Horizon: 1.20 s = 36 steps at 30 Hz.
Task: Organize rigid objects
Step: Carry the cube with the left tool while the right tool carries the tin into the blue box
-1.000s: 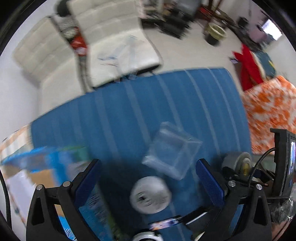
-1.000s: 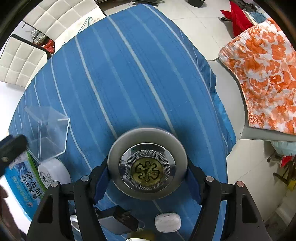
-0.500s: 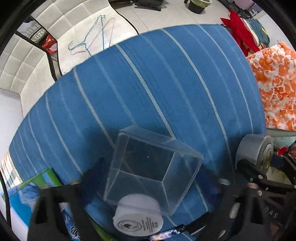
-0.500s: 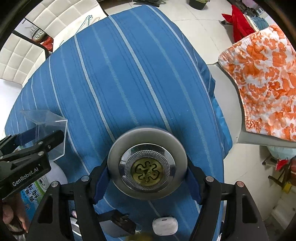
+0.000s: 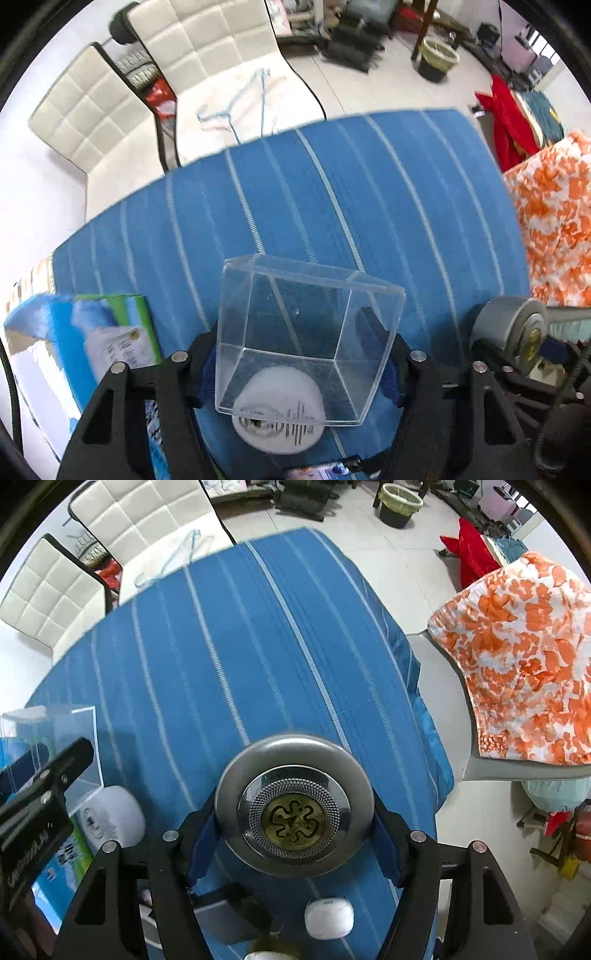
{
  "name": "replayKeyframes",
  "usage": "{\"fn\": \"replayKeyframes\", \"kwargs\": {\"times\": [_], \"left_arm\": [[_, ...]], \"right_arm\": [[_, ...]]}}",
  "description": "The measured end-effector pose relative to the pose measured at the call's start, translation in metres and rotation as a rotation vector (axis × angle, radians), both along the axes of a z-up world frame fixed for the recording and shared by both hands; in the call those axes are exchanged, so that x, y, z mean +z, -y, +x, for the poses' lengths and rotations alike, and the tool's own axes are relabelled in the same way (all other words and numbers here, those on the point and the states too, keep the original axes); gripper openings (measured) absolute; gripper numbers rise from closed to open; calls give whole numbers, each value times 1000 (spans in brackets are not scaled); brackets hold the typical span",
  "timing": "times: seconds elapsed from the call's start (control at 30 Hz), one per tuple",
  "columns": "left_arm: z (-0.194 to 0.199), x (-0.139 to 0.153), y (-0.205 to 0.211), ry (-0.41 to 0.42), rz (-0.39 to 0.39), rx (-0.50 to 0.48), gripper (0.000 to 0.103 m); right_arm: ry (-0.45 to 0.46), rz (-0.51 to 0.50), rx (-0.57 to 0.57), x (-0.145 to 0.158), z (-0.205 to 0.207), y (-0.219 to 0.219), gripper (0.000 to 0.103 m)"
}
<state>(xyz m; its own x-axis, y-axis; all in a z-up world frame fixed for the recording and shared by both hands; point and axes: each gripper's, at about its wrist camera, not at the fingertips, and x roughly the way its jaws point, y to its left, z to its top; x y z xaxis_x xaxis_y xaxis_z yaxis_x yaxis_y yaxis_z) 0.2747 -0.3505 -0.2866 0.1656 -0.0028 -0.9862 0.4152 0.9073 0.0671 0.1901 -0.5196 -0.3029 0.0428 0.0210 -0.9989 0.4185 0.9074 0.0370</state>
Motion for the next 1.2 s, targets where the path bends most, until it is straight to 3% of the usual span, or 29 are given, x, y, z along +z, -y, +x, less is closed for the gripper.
{"fn": "replayKeyframes", "kwargs": {"times": [0.17,0.33,0.5,0.7,0.83,0.97,1.2], "left_arm": [[-28,35,-18,56,-46,23,65],[-43,70,-65,89,-114,81,65],[-54,103,-112,135,-148,131,65],[-66,143,-176,203,-168,179,65],[-67,162,-227,224,-181,202,65],[-56,166,-274,230,-179,235,65],[-14,130,-354,134,-209,318,65]], "right_arm": [[76,-26,67,45,-10,-30,73],[172,-18,146,99,-24,-81,73],[262,-3,222,155,-36,-151,73],[323,25,264,195,-34,-230,73],[329,58,276,197,-20,-275,73],[290,111,274,175,6,-317,73],[151,201,221,92,77,-356,73]]}}
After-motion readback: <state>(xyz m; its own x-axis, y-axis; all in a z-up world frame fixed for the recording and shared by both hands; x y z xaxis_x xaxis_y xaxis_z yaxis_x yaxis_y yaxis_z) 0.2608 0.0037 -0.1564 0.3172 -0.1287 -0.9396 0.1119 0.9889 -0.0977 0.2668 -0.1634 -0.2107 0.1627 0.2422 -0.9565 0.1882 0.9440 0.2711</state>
